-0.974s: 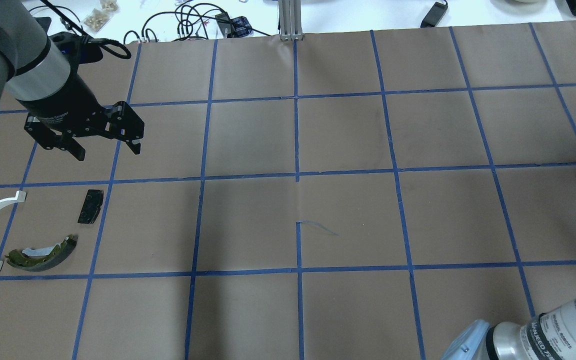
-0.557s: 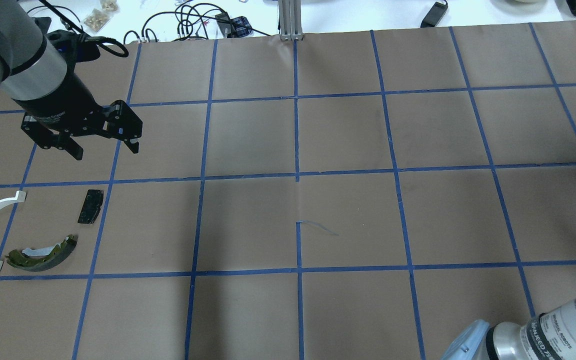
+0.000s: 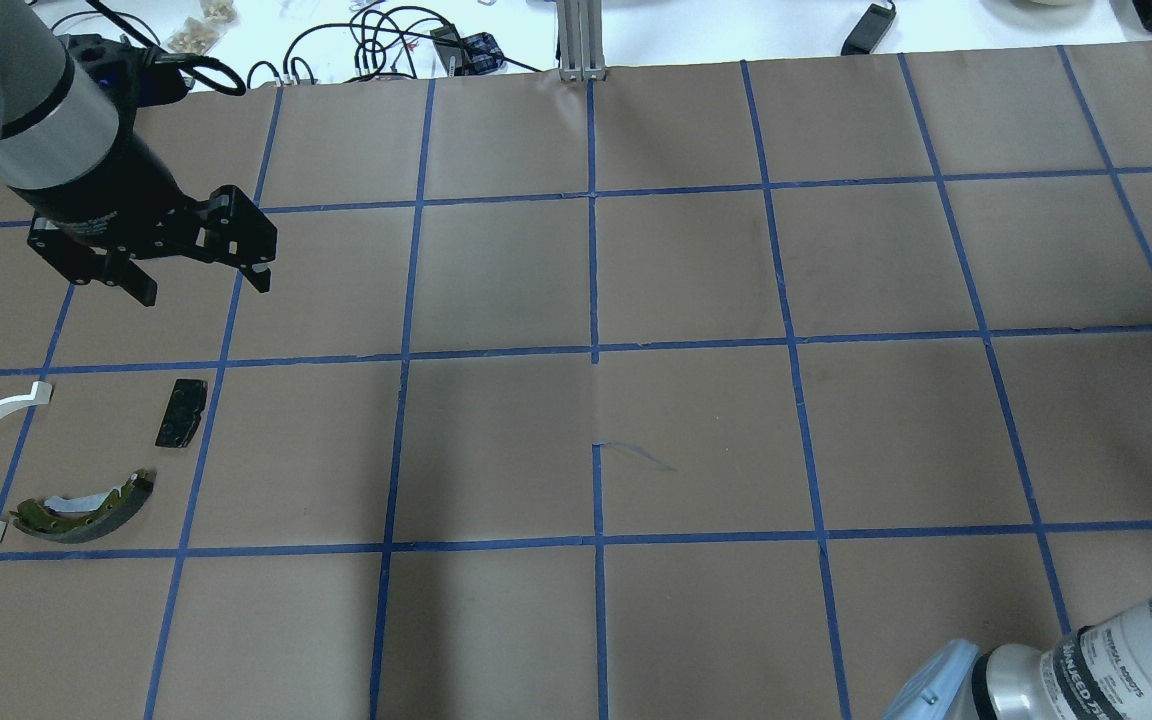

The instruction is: Place bearing gear from tray to pile

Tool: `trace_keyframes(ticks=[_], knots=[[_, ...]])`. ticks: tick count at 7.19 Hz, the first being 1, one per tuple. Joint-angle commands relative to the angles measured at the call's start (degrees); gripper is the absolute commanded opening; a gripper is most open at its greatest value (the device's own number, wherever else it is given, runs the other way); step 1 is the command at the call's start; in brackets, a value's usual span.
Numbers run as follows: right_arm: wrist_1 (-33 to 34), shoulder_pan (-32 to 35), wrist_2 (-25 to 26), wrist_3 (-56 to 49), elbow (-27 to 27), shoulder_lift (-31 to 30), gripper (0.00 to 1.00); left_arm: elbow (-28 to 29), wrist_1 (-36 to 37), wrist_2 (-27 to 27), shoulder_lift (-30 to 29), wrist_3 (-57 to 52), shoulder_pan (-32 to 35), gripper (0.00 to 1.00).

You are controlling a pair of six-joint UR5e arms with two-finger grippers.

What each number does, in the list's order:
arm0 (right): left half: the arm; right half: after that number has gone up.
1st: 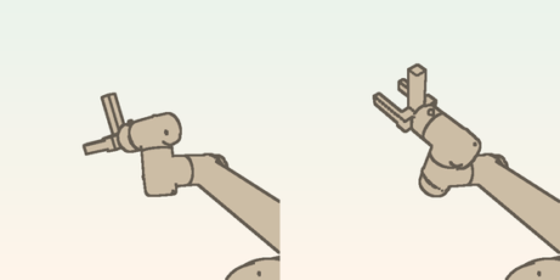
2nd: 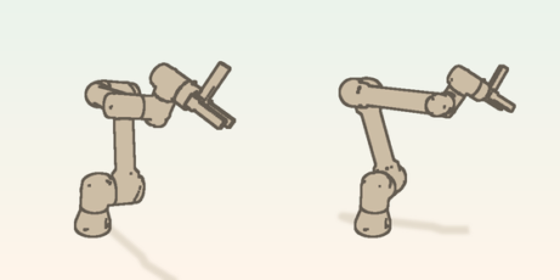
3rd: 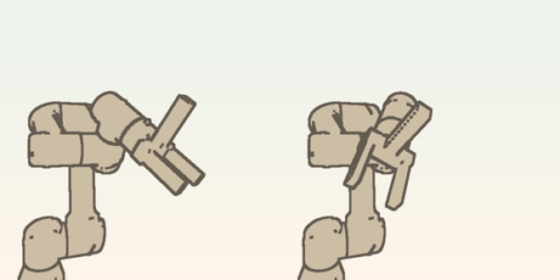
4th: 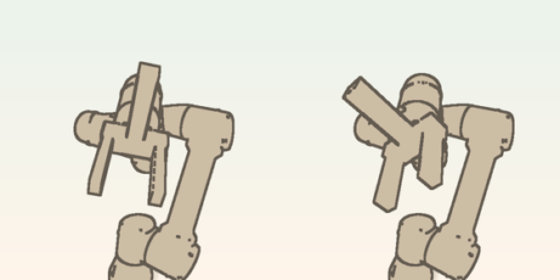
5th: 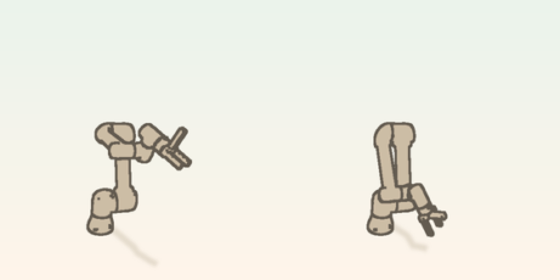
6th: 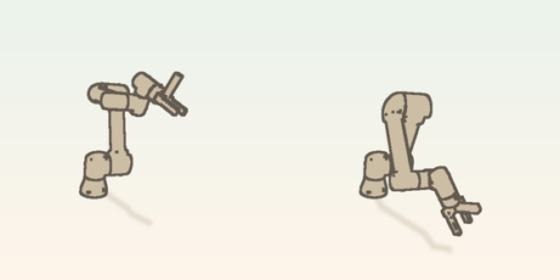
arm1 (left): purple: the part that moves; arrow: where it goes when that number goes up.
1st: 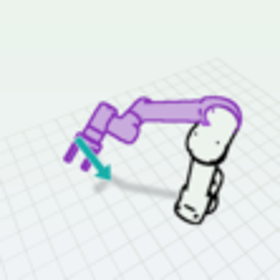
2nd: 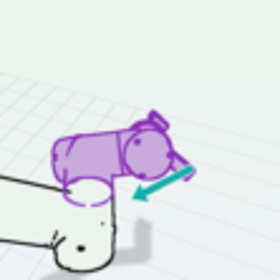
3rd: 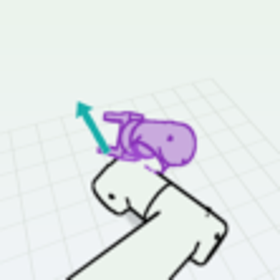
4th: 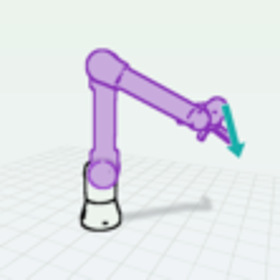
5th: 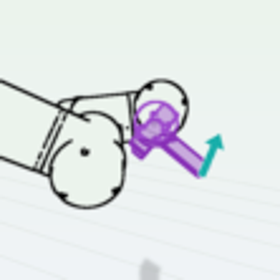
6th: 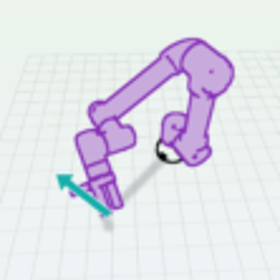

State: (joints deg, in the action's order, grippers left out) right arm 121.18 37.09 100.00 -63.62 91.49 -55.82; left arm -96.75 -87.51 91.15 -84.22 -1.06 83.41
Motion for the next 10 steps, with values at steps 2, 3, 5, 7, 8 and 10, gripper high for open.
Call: trace_keyframes(ticks=[2,3,5,7,8,10], knots=[[-0.68,0.0,3.18,0.33,-0.09,-1.21,0.11,-0.55,4.19,-0.27,-0.69,0.0,0.0,1.0],[-1.21,0.35,3.01,0.77,0.09,-3.04,0.08,0.06,4.19,-0.71,-0.42,0.0,0.17,1.0],[-6.81,6.19,1.18,8.72,1.66,-9.01,0.04,-0.55,3.14,0.16,1.41,-0.26,0.17,1.0],[-8.75,19.61,-0.41,27.65,5.0,-13.67,0.03,0.33,3.65,-0.1,1.86,-0.18,0.26,1.0],[-12.42,27.6,-1.81,41.07,6.49,-15.44,0.02,0.5,5.23,-0.36,0.91,-0.17,0.18,1.0],[-14.83,44.3,-6.56,68.43,7.3,-18.0,0.02,-1.41,6.03,-0.19,-0.49,-0.26,0.26,1.0]])
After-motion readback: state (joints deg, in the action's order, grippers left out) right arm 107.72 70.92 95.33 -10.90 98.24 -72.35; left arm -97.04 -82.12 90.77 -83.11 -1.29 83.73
